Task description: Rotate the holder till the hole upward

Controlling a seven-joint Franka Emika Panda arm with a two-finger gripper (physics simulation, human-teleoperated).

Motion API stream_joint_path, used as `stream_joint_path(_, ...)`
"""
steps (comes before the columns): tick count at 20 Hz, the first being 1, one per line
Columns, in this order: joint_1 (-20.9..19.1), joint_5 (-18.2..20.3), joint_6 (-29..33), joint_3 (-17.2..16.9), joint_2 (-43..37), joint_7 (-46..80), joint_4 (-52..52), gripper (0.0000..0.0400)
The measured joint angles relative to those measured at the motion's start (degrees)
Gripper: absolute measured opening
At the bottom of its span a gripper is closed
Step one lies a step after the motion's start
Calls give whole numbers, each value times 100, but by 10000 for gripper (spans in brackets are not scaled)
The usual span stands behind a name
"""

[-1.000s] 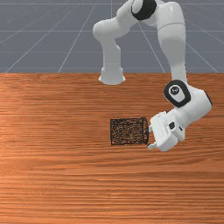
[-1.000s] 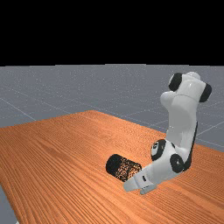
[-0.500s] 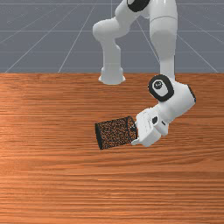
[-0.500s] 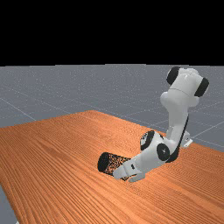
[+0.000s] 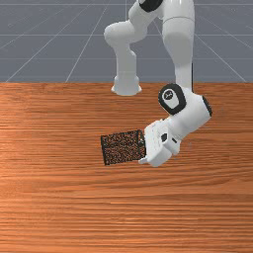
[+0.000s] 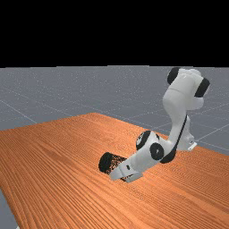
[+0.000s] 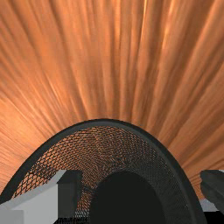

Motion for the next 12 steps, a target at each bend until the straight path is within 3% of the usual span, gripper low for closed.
stream_joint_path(5, -106, -77, 175, -79, -53, -62, -131, 400)
stream_joint_path(6, -149, -64, 487, -67, -167, 4, -312, 400)
stream_joint_path(7, -135, -87, 221, -87, -71, -89, -159, 400)
stream_joint_path(8, -59, -282, 536, -190, -138, 50, -357, 243)
stream_joint_path(9, -67, -299, 567, -201, -145, 43, -376, 151)
stream_joint_path(10, -66, -354, 643, -223, -163, 30, -421, 92)
stream_joint_path(12, -69, -337, 600, -227, -194, 19, -421, 40)
